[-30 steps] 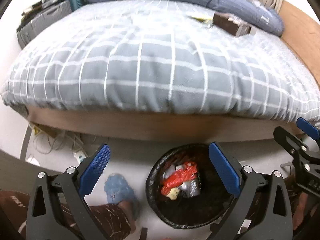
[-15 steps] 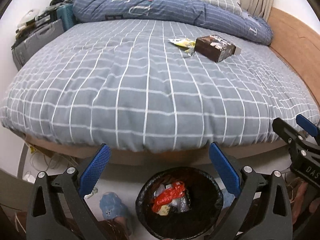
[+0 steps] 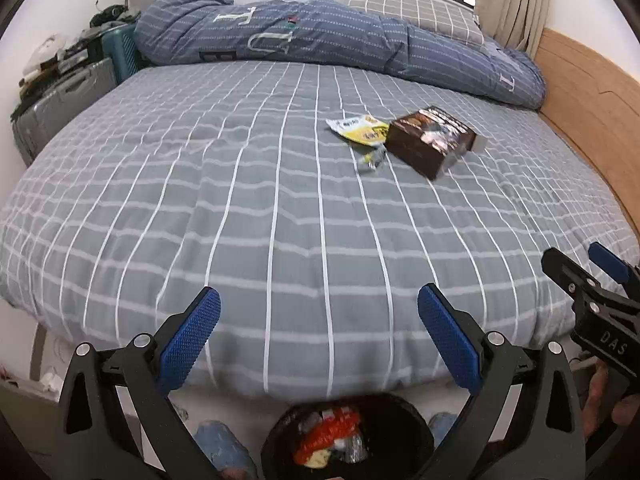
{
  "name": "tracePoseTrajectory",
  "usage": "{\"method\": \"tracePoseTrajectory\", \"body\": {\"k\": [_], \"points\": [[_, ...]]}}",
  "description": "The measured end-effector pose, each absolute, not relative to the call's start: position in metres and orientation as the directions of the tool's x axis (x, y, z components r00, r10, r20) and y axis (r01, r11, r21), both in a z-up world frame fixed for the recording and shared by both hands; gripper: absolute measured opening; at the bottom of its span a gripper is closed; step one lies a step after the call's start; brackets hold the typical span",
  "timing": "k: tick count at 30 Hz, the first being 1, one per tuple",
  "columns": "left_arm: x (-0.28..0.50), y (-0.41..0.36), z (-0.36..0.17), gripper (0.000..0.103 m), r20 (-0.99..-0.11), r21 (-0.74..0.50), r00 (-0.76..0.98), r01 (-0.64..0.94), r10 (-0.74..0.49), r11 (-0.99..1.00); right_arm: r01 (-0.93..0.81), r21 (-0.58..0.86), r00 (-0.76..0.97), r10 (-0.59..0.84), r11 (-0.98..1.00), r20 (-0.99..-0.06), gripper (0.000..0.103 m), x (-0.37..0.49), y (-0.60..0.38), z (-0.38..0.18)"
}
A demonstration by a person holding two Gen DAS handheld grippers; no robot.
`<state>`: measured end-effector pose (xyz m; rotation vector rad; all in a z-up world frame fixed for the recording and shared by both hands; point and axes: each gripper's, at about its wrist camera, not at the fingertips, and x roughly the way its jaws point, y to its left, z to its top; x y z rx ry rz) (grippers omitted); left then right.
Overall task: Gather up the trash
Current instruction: 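Raise both open tools from the bin back toward the bed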
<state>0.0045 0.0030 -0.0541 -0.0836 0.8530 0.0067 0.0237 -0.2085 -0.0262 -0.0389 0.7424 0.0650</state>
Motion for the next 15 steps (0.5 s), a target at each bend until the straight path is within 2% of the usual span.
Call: {"method": "tracePoseTrajectory", "body": {"k": [15], "points": [[0.146,0.007,-0.052,0.097,-0.735,-0.040,0.678,-0.002,-0.028,0.999,-0.017,0.015,0.718,0.023,1.000,-0.696,0.095,0.141,-0.218,-0.021]]}}
